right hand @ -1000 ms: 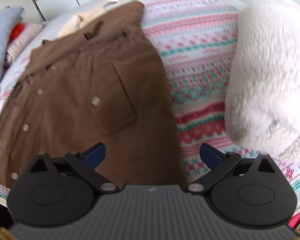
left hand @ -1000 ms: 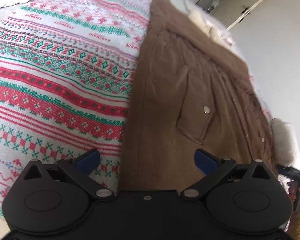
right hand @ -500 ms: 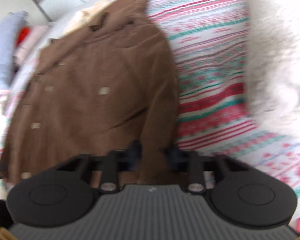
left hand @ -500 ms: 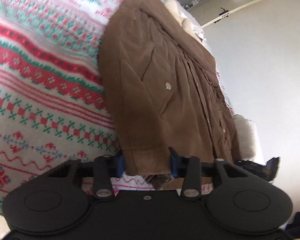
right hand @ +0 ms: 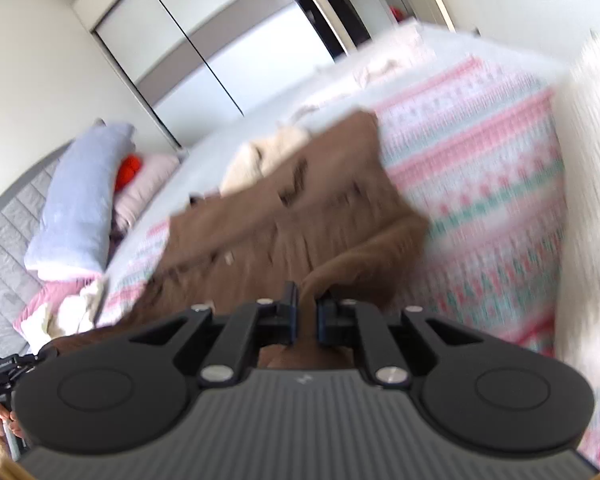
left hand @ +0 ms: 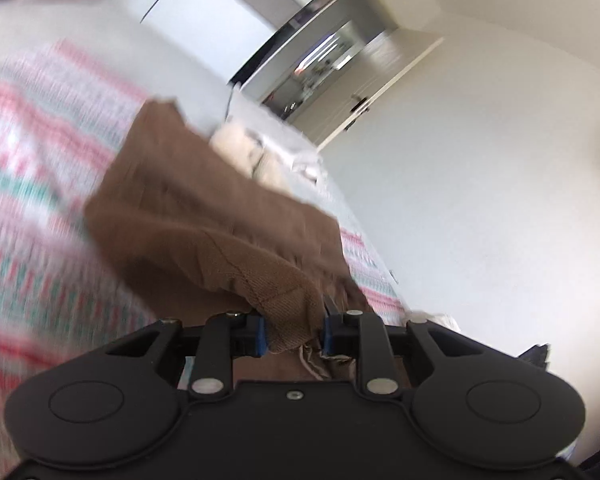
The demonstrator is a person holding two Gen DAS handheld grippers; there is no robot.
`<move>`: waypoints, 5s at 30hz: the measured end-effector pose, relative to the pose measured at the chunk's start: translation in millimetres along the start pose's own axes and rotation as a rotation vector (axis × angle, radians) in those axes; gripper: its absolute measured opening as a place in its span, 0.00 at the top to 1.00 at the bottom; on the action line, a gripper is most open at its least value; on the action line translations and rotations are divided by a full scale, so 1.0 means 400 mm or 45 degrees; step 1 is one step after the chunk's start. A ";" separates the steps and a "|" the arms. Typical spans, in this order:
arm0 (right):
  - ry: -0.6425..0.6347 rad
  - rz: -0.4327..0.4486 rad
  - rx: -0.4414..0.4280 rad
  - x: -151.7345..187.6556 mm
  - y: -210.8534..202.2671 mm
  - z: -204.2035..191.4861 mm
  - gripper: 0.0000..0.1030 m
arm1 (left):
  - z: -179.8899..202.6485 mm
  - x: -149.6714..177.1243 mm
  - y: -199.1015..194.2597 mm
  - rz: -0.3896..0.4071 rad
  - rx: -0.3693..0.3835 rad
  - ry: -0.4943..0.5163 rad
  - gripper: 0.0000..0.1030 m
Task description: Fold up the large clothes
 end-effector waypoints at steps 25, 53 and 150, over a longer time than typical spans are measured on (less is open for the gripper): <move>0.091 0.274 0.234 -0.633 0.486 0.113 0.92 | -0.296 -0.652 0.445 0.412 -0.556 0.156 0.74; -0.172 0.049 0.478 -0.726 0.735 0.224 0.44 | -0.441 -0.716 0.629 -0.010 -0.915 0.355 0.75; -0.290 0.032 0.606 -0.423 0.680 0.122 0.19 | -0.456 -0.434 0.482 0.106 -0.950 0.268 0.23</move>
Point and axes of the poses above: each gripper's, at about its wrist camera, not at the fingertips, and y roughly the way its jaws point, z to its right, x to its underside, the point moved 6 cm from there along y, roughly the way its jaws point, and after that the axes turned 13 degrees about -z, right-handed, at the moved point
